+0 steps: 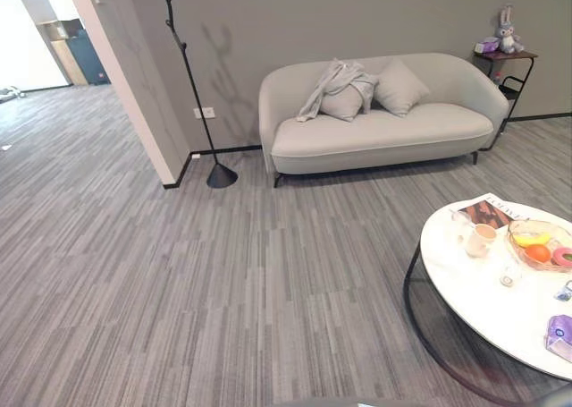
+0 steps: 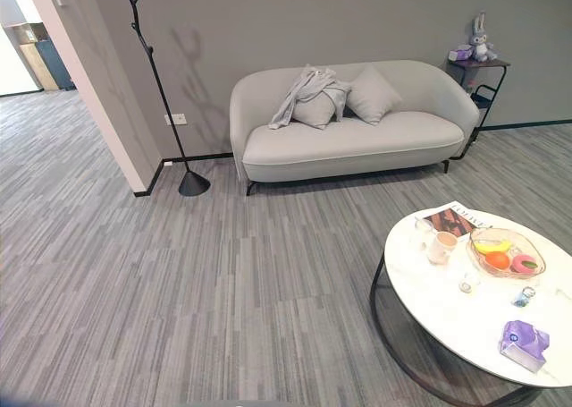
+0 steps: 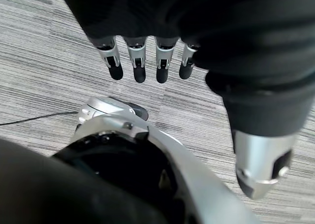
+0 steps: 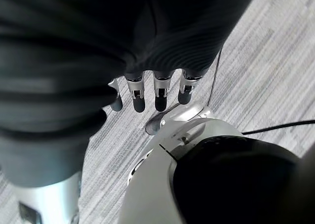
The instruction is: Hang the clothes on the sofa on the clothes rack.
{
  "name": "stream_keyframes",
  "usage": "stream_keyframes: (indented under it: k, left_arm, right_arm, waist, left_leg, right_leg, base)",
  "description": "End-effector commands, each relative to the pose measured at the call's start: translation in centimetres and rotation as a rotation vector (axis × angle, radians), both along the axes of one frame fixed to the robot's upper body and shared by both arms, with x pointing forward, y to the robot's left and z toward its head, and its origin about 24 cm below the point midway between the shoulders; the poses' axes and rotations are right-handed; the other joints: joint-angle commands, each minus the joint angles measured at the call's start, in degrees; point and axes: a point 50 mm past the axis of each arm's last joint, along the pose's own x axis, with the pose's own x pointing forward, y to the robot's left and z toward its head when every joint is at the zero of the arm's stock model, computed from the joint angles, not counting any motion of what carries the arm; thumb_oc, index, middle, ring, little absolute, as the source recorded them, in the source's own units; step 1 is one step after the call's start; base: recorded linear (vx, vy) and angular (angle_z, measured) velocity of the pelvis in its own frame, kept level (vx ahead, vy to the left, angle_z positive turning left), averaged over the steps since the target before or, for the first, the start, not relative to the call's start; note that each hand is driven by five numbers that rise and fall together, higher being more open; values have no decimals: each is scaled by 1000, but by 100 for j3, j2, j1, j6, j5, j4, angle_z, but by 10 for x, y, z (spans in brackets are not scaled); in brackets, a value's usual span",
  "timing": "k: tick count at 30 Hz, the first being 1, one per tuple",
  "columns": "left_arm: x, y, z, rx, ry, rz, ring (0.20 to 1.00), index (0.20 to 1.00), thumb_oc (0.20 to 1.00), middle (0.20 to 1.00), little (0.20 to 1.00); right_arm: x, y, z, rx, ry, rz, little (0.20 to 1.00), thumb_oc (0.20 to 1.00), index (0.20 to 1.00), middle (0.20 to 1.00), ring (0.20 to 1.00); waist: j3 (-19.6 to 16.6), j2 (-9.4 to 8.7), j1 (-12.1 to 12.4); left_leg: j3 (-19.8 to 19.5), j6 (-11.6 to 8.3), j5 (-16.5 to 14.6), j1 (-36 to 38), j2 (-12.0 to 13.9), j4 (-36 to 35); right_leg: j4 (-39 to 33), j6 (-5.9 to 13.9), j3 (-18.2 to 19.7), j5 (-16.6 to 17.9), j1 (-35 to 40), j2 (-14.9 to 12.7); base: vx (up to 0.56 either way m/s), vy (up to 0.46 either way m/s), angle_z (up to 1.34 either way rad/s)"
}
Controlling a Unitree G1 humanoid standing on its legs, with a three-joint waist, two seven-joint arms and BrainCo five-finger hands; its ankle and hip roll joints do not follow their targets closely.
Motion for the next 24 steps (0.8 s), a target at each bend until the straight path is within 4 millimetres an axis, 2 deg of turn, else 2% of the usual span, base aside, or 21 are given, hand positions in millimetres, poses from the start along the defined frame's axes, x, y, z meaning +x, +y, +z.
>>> stream_keyframes:
  k: [1,7,8,14,24]
  left_arm:
    - [22,-16,-2,-29,-47,-9,1000,1000,1000,1000,1000]
    - [20,-17,-2,-28,-30,-134,1000,1000,1000,1000,1000]
    - [19,-17,-2,-35,-24,-158,1000,1000,1000,1000,1000]
    - [14,-13,-1,-32,1,-179,1000,1000,1000,1000,1000]
    - [14,-8,-1,-13,4,-188,1000,1000,1000,1000,1000]
  right_arm:
    - [1,12,-1,32,34,21,1000,1000,1000,1000,1000]
    - [5,9,0,27,19,42,1000,1000,1000,1000,1000]
    - [12,9,-1,23,-9,93,1000,1000,1000,1000,1000]
    - [13,11,-2,33,-17,167,1000,1000,1000,1000,1000]
    - [8,13,-2,43,-4,182,1000,1000,1000,1000,1000]
  waist:
    - [-91,-119,-29]
    - [-126,-120,-62]
    - [-153,-128,-82]
    - [-199,-165,-111]
    - [-215,-207,-71]
  left_leg:
    - [-19,-286,25,-64,137,-227]
    - [-21,-269,-15,0,127,-227]
    - [-10,-267,-47,59,141,-214]
    - [13,-270,-70,111,173,-186]
    - [-39,-291,-61,112,205,-149]
  right_leg:
    - [-539,464,-190,476,15,-413]
    - [-507,451,-150,458,63,-403]
    - [-461,445,-126,418,98,-396]
    - [-399,430,-104,363,132,-385]
    - [-418,424,-128,350,156,-348]
  base:
    - [-21,-5,-3]
    - [-5,-15,-4]
    - [11,-19,-5]
    - [7,-15,-3]
    - [6,-23,0]
